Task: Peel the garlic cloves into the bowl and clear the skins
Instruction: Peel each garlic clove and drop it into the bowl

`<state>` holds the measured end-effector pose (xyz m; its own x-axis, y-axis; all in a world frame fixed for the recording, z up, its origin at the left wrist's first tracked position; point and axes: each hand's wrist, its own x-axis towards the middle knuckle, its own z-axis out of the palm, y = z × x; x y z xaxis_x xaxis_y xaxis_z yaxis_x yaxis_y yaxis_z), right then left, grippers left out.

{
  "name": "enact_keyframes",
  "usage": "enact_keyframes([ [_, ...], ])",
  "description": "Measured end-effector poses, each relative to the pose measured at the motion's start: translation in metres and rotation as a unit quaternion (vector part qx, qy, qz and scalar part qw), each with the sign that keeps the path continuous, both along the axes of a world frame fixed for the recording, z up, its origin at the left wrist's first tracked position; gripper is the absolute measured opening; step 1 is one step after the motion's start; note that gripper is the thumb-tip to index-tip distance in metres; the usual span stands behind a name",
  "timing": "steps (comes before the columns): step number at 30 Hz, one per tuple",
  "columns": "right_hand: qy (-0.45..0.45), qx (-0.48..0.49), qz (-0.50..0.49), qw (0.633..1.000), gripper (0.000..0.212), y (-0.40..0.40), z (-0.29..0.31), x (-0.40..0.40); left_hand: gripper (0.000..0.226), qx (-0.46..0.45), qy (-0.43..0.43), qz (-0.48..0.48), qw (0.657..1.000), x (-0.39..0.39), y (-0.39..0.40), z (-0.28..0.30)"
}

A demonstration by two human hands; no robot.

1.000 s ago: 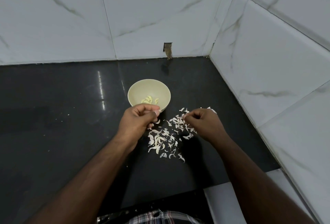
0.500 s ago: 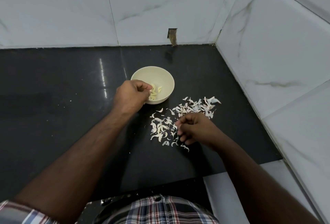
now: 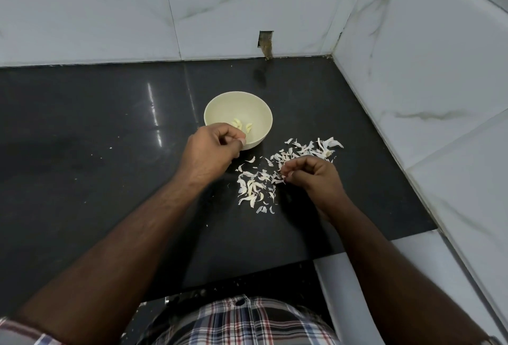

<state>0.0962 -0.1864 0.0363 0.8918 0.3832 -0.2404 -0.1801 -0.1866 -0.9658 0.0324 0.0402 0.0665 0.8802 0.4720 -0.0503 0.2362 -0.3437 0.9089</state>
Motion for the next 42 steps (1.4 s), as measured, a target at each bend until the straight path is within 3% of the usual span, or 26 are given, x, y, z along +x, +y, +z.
enact_keyframes([
  [6,0.160,-0.016,0.103,0.982,0.019,0.006,-0.003,-0.021,0.010,0.021,0.069,-0.073,0.995,-0.020,-0.004,-0.026],
  [8,0.158,-0.009,0.082,0.984,0.019,0.008,-0.007,-0.022,0.012,0.070,0.106,-0.106,0.986,-0.029,-0.004,-0.033],
  [14,0.058,0.026,-0.046,0.997,0.017,0.008,-0.004,-0.010,0.022,0.143,0.132,-0.146,0.970,-0.040,-0.011,-0.041],
  [17,-0.020,-0.107,0.002,0.994,0.008,0.014,-0.004,-0.016,0.021,0.155,0.108,-0.158,0.969,-0.040,-0.013,-0.045],
  [20,-0.111,-0.278,0.097,0.949,0.004,0.025,-0.009,-0.025,0.025,0.167,0.096,-0.158,0.968,-0.041,-0.012,-0.050],
  [24,-0.199,-0.357,0.142,0.902,0.011,0.035,-0.014,-0.037,0.027,0.179,0.089,-0.156,0.967,-0.039,-0.010,-0.054],
  [31,-0.166,-0.282,0.096,0.940,0.018,0.038,-0.010,-0.042,0.006,0.183,0.097,-0.158,0.965,-0.036,-0.007,-0.056],
  [35,-0.165,-0.274,0.074,0.945,0.020,0.046,-0.009,-0.044,0.009,0.170,0.100,-0.155,0.968,-0.036,-0.005,-0.056],
  [42,-0.135,-0.187,0.069,0.970,0.014,0.063,-0.001,-0.047,0.010,0.013,0.050,-0.108,0.993,-0.043,0.001,-0.054],
])
